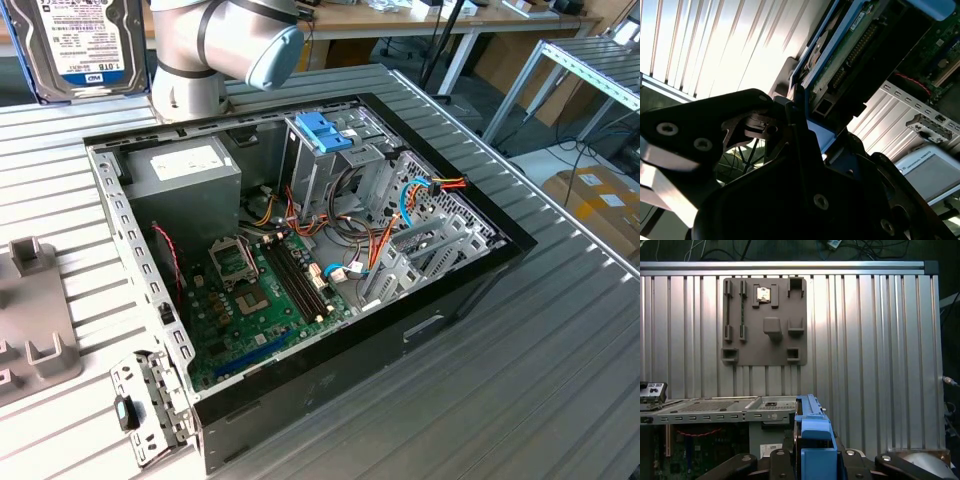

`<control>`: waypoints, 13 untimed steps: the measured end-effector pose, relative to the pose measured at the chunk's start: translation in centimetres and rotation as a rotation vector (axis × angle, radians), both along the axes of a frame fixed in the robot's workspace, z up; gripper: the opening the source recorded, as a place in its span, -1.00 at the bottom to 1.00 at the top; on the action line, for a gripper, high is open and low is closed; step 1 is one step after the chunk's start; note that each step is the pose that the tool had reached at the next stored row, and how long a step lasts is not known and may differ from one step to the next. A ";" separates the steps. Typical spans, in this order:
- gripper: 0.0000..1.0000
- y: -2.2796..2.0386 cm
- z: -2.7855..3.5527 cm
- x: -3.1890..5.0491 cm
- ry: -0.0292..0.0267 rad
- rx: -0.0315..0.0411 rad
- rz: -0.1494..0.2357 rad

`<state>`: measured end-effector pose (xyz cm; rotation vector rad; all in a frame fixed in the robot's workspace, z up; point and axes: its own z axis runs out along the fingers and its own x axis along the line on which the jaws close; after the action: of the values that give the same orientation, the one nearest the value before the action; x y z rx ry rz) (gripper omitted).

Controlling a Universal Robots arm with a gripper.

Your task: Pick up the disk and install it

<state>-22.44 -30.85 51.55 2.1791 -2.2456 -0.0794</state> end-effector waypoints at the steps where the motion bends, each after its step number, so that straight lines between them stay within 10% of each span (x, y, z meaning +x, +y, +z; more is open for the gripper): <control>1: -0.26 0.00 0.00 0.08 0.0000 0.0000 0.000; 13: -0.26 0.00 0.00 1.29 0.0000 0.0000 0.000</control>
<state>-21.16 -30.85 51.55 2.1791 -2.2456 -0.0795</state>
